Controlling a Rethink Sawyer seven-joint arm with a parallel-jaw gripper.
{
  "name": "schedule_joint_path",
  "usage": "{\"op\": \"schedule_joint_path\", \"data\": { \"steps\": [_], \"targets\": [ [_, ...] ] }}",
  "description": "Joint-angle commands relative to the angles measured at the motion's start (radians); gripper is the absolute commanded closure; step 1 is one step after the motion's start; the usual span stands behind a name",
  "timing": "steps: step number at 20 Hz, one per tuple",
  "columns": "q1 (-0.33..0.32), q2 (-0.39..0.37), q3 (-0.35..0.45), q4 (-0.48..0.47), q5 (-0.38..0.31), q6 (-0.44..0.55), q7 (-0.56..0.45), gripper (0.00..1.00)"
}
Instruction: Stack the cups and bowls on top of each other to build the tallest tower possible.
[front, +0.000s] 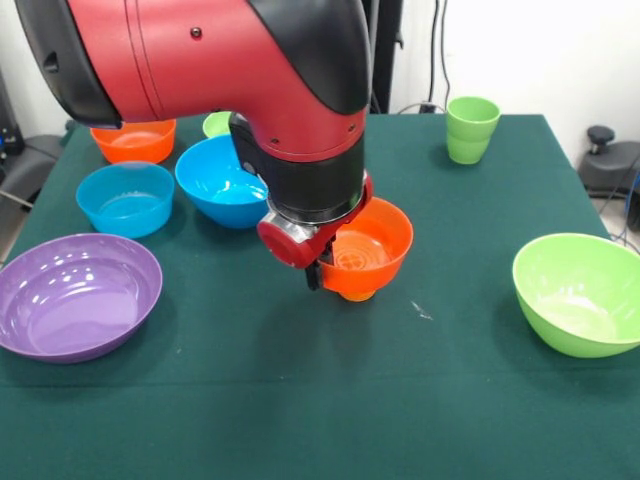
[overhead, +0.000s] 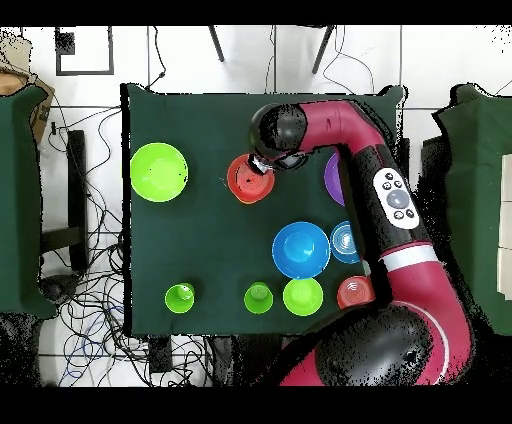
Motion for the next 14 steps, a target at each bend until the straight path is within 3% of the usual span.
{"op": "schedule_joint_path", "data": {
  "steps": [1,14],
  "targets": [
    [0.047,-0.004,-0.084,0.034,-0.058,0.046,-0.144,1.0],
    [0.059,0.008,-0.106,0.006,-0.04,0.113,-0.138,1.0]
  ]
}}
